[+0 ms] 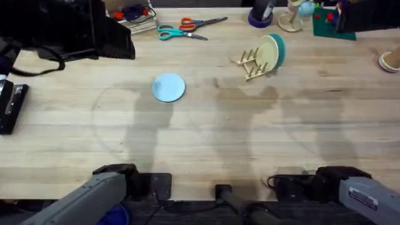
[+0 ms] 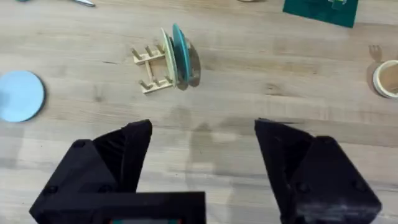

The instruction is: Pick up the plates from the table one by one and place each into a slot on the dish rack.

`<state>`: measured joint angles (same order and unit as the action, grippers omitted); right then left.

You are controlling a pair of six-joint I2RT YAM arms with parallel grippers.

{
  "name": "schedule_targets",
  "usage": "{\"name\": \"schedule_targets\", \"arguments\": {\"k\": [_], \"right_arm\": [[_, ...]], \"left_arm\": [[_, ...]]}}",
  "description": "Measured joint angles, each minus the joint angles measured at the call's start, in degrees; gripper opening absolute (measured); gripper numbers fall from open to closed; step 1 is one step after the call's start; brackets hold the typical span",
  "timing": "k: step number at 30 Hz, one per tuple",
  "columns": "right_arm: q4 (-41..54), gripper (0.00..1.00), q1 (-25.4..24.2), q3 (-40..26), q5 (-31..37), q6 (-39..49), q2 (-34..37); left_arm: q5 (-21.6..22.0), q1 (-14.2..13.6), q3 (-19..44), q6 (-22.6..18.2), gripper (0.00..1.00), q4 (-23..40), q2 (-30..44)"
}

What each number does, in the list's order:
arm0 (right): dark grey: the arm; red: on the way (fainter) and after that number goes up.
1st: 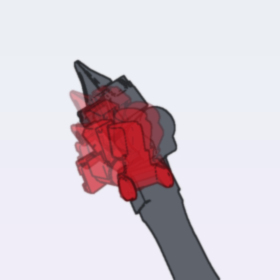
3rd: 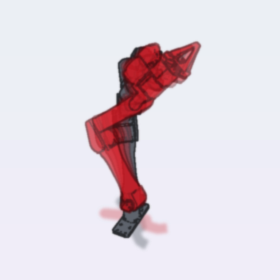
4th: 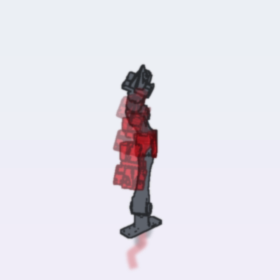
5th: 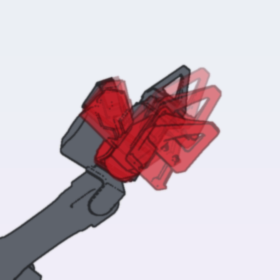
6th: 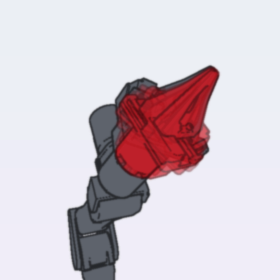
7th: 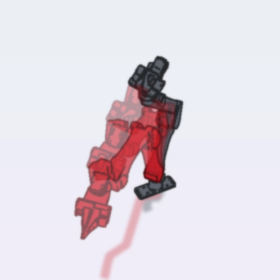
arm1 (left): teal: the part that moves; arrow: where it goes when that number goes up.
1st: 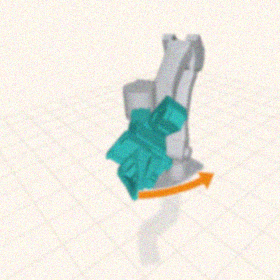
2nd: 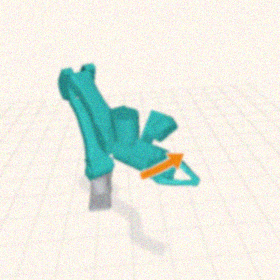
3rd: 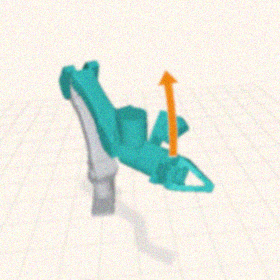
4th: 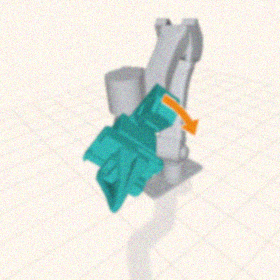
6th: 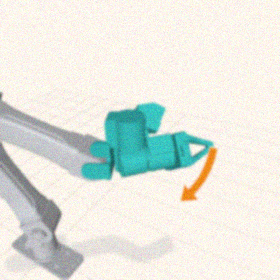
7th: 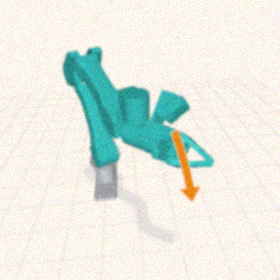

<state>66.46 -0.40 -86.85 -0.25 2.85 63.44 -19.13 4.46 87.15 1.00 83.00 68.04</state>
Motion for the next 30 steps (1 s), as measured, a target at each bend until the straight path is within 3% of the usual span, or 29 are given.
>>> {"name": "schedule_targets", "arguments": {"k": [8, 12, 23, 30], "right_arm": [[0.00, 0.995, 0.00, -0.01, 0.00, 0.00, 0.00], [0.00, 0.994, 0.02, 0.00, 0.00, 0.00, 0.00], [0.00, 0.995, 0.00, -0.02, 0.00, 0.00, 0.00], [0.00, 0.995, 0.00, -0.02, 0.00, 0.00, 0.00]], "left_arm": [[-9.90, 11.04, -5.37, -7.61, 0.042, -0.08, 2.31], [-13.04, 14.15, -9.39, -10.95, 0.042, -1.48, 4.94], [-18.83, 14.50, -21.23, -14.32, 0.042, -14.53, 16.61], [-19.29, 14.50, -21.40, -14.38, 0.042, -19.59, 26.08]]}}
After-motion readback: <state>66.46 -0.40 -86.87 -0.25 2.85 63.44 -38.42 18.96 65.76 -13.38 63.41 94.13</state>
